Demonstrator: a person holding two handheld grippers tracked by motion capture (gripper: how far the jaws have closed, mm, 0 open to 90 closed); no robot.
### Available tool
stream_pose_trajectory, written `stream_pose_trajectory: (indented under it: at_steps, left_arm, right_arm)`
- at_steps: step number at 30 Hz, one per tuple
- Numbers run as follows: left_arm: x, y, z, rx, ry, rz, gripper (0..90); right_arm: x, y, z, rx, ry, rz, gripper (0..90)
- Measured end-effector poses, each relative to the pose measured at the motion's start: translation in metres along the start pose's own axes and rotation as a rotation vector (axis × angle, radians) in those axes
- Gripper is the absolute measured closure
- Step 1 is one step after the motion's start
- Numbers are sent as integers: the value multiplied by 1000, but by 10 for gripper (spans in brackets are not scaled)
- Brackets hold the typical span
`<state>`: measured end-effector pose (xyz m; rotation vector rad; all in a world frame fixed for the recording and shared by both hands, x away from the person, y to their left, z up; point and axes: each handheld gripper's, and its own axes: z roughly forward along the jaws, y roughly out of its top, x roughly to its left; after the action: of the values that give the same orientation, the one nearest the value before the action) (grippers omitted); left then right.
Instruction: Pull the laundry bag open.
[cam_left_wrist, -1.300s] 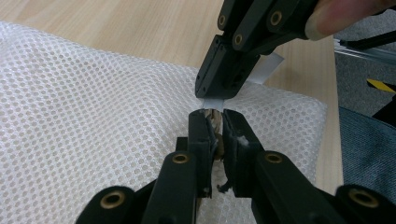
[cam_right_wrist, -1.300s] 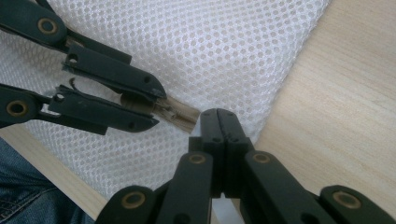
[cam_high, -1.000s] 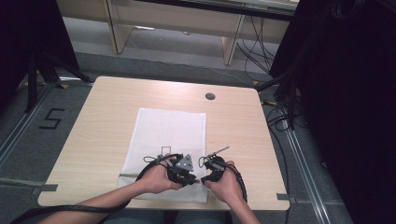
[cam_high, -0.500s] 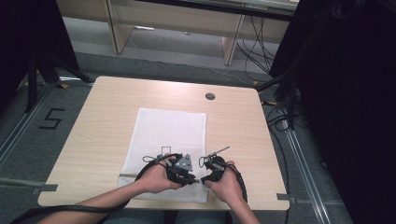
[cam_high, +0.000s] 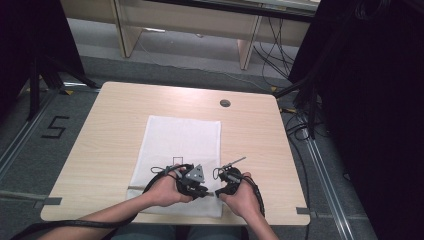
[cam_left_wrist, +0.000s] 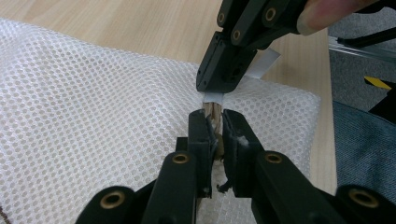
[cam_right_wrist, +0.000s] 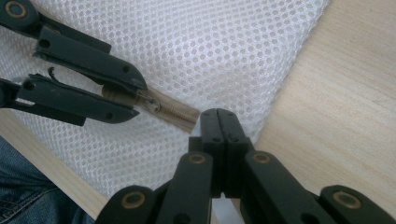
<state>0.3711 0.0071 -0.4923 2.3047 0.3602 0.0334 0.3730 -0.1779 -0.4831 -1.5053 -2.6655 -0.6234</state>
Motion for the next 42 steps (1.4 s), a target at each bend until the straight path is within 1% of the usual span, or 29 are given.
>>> stream_pose_trajectory:
  at_steps: [1,4,5,6,7,8,10,15,16,17,20,21,22,23,24,25,26,27,28,29,30,31,38,39,41,42]
  left_arm:
    - [1,0,0,3,1,16,818]
    - [1,1,-2,2,3,19,818]
    - [0,0,-2,6,7,5,818]
    - [0,0,-2,-1,-2,2,818]
    - [0,0,-2,0,1,2,818]
    - [1,0,-3,0,3,15,818]
    - [0,-1,-3,-1,6,0,818]
    - [1,-1,-4,-1,3,3,818]
    - [0,-1,-5,-3,1,-3,818]
    - [1,-1,-5,1,4,3,818]
    - [0,-1,-5,-2,4,3,818]
    - [1,-1,-6,-3,4,15,818]
    - [1,-1,-6,-3,4,0,818]
    - [1,-1,-7,0,4,10,818]
    - [1,-2,-7,1,1,4,818]
    - [2,-2,-8,4,5,20,818]
    - [1,-2,-8,-4,1,-1,818]
    - [1,-2,-8,-4,1,-1,818]
    - [2,-2,-8,-2,5,17,818]
    - [2,-2,-8,-2,5,17,818]
    - [1,-3,-9,-4,5,0,818]
    - [1,-2,-9,-3,5,8,818]
    - [1,-2,-9,-2,4,6,819]
    - [2,-2,-9,-3,3,24,819]
    - [1,-2,-9,1,6,24,819]
    - [0,-3,-9,4,7,12,819]
  right_arm:
    - [0,0,0,0,3,-2,900]
    - [0,0,0,1,3,-2,900]
    - [0,0,0,1,3,-2,900]
    - [0,0,0,0,2,-2,900]
    - [0,0,0,1,1,-1,900]
    - [0,0,0,0,0,-2,900]
    - [0,0,0,0,0,-1,900]
    - [0,0,0,1,-1,1,900]
    - [0,0,0,0,2,-1,900]
    - [0,0,0,0,2,-1,900]
    - [0,0,0,0,4,-2,900]
    - [-1,0,0,1,4,-3,900]
    - [0,0,0,0,4,-1,900]
    - [0,0,0,0,4,0,900]
    - [-1,0,1,-1,2,0,900]
    - [0,0,1,2,-3,7,900]
    - [-1,0,1,3,-3,3,900]
    - [-1,0,1,3,1,1,900]
    - [-1,0,0,3,-4,4,900]
    - [-1,0,1,2,0,4,900]
    - [-1,0,1,2,0,4,900]
    - [-1,0,1,2,0,3,900]
    - [-1,0,1,4,0,3,900]
    - [-1,0,1,3,1,3,900]
    - [-1,0,1,3,1,0,900]
    - [-1,0,1,2,1,3,900]
